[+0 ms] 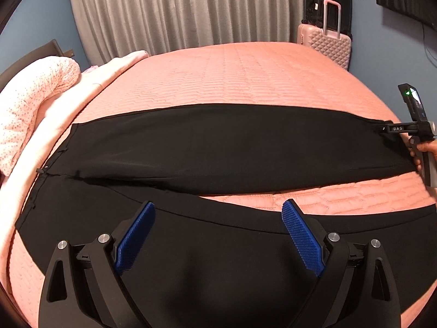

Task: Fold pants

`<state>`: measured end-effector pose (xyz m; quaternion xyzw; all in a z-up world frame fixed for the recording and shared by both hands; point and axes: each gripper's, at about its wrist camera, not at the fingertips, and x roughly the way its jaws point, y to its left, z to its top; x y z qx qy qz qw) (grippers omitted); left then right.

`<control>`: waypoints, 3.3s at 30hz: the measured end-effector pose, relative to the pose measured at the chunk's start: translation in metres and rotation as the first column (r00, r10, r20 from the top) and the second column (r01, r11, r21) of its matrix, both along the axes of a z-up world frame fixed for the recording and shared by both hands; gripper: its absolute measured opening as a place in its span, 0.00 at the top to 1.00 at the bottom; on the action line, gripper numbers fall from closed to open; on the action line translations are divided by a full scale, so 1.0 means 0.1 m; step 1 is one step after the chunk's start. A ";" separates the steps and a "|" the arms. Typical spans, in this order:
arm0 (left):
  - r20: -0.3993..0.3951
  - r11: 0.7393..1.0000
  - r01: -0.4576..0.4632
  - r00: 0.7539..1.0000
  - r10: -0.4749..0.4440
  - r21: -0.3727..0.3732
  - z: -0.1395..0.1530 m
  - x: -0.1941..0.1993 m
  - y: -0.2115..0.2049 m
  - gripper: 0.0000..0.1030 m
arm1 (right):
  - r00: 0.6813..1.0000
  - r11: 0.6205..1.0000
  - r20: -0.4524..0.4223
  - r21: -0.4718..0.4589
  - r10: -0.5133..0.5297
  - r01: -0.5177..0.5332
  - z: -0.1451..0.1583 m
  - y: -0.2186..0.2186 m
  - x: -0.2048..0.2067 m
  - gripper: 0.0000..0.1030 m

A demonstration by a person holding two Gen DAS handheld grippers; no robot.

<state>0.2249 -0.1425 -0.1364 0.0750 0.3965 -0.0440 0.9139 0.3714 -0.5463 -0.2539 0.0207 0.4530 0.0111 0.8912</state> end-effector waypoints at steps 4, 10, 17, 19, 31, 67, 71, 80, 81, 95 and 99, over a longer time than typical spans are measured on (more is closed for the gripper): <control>-0.016 1.000 -0.001 1.000 0.001 0.029 -0.21 0.06 -0.07 0.11 | 1.000 1.000 0.006 0.019 0.013 -0.014 -0.04 -0.02 -0.03 0.04; -0.086 0.998 0.020 0.996 -0.016 0.052 -0.63 0.08 -0.16 0.11 | 0.999 0.999 0.015 -0.017 0.034 -0.034 0.02 0.02 -0.10 0.21; -0.107 0.997 0.011 0.994 -0.018 -0.070 -0.76 0.09 0.04 0.09 | 0.996 0.997 0.039 0.026 0.074 -0.075 0.13 0.07 -0.18 0.86; -0.108 0.998 0.011 0.994 -0.018 -0.062 -0.77 0.08 0.04 0.09 | 0.997 0.997 0.039 0.037 0.066 -0.067 0.15 0.08 -0.18 0.89; -0.023 0.998 -0.040 0.999 0.039 -0.057 0.07 0.91 1.31 0.10 | 0.997 0.999 0.079 0.046 0.020 -0.024 0.45 0.14 -0.43 0.90; -0.119 0.974 -0.136 0.986 0.115 -0.184 0.04 2.89 3.36 0.80 | 0.988 0.992 0.091 0.028 -0.128 0.126 0.50 0.31 -0.48 0.87; -0.130 0.965 -0.200 0.975 0.179 -0.171 0.14 2.98 3.98 0.44 | 0.989 0.993 0.090 0.018 -0.117 0.116 0.48 0.32 -0.44 0.87; -0.324 0.984 -0.158 0.938 0.122 -0.088 -0.54 3.19 4.54 0.47 | 0.986 0.990 0.092 0.003 -0.141 0.141 0.40 0.33 -0.40 0.87; -0.302 0.986 -0.147 0.946 0.118 -0.075 -0.55 3.20 4.51 0.50 | 0.985 0.989 0.090 -0.002 -0.144 0.145 0.40 0.33 -0.40 0.87; 0.009 0.968 -0.069 0.997 0.073 -0.240 0.43 2.30 4.30 0.98 | 0.973 0.992 0.196 0.044 -0.122 0.116 0.94 0.44 -0.88 0.87; 0.068 0.958 -0.001 0.997 0.021 -0.286 0.88 1.57 4.28 0.99 | 0.960 0.997 0.275 0.069 -0.054 0.037 1.32 0.55 -1.35 0.87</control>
